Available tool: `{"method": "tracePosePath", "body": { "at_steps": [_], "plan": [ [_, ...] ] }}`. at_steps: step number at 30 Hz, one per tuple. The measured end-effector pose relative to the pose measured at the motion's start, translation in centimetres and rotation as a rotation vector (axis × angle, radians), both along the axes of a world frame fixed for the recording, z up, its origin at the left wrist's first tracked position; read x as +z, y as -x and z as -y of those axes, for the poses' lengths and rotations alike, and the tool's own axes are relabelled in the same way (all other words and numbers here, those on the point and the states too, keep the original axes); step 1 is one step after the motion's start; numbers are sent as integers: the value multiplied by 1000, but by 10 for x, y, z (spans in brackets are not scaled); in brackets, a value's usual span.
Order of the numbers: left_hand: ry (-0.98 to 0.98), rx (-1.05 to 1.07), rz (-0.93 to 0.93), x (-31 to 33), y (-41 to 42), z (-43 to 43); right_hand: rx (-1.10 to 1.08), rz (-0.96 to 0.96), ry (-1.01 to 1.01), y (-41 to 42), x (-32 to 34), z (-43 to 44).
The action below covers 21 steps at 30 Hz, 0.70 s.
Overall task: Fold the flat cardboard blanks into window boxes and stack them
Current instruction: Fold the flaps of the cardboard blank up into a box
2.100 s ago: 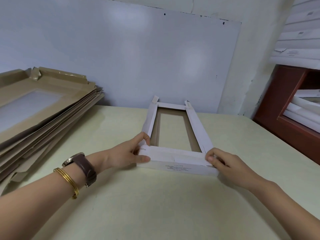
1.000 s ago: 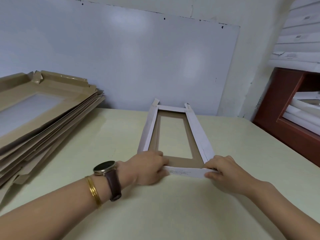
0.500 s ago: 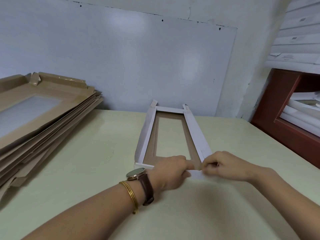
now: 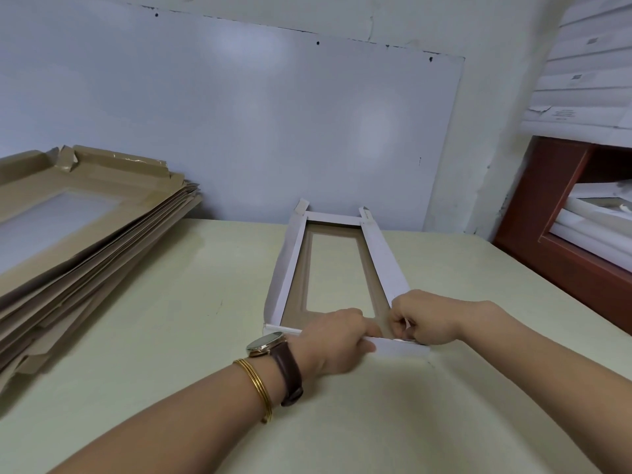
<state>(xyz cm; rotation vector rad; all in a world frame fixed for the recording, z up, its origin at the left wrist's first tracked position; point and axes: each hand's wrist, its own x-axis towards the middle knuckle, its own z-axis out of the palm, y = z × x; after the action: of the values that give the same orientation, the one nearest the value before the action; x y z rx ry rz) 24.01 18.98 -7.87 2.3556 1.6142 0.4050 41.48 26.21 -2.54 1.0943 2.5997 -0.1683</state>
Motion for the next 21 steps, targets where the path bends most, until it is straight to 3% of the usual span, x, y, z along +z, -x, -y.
{"method": "tracePosePath", "body": {
  "at_steps": [9,21],
  "plan": [
    [15,-42,4,3,-2,5,53,150,-38,10,4,0],
    [55,-52,48,3,-1,3,12,160,-52,14,0,-6]
  ]
}}
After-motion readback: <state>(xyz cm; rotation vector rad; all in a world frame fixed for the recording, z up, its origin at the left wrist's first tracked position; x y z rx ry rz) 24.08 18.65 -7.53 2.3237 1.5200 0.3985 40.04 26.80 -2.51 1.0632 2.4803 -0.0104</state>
